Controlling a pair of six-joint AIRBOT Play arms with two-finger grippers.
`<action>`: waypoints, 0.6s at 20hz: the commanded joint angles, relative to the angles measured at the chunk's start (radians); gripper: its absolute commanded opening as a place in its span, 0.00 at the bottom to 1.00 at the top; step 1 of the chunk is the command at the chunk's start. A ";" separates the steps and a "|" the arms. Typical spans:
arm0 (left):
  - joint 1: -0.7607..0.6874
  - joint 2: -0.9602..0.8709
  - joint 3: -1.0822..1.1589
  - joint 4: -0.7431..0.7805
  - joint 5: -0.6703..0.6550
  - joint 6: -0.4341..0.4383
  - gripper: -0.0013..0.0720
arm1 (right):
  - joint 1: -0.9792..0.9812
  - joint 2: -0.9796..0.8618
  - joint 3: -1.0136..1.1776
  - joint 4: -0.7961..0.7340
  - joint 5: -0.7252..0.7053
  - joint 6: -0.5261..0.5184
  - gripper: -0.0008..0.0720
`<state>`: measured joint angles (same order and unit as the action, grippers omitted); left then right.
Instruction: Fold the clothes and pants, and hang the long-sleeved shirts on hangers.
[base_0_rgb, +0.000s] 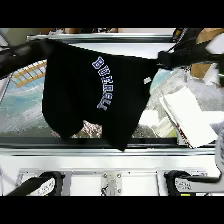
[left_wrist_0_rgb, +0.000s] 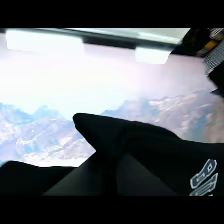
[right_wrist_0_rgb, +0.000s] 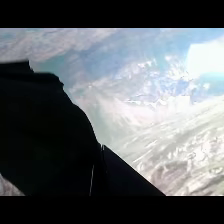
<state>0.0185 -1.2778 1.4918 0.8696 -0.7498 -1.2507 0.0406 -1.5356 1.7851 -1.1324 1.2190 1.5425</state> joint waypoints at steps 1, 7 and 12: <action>-0.039 -0.340 0.196 0.003 0.031 0.067 0.45 | 0.004 -0.189 -0.005 0.018 -0.189 -0.008 0.54; 0.098 -0.507 0.445 0.099 -0.344 -0.203 0.93 | -0.067 -0.108 -0.004 0.058 -0.233 -0.009 0.93; 0.224 -0.311 0.167 0.285 -0.464 -0.235 0.93 | -0.062 0.024 -0.105 -0.088 -0.008 0.008 0.72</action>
<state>0.1791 -1.6802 1.8008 1.0611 -1.1378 -1.4414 -0.0223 -1.5707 1.7432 -1.1492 1.0939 1.5341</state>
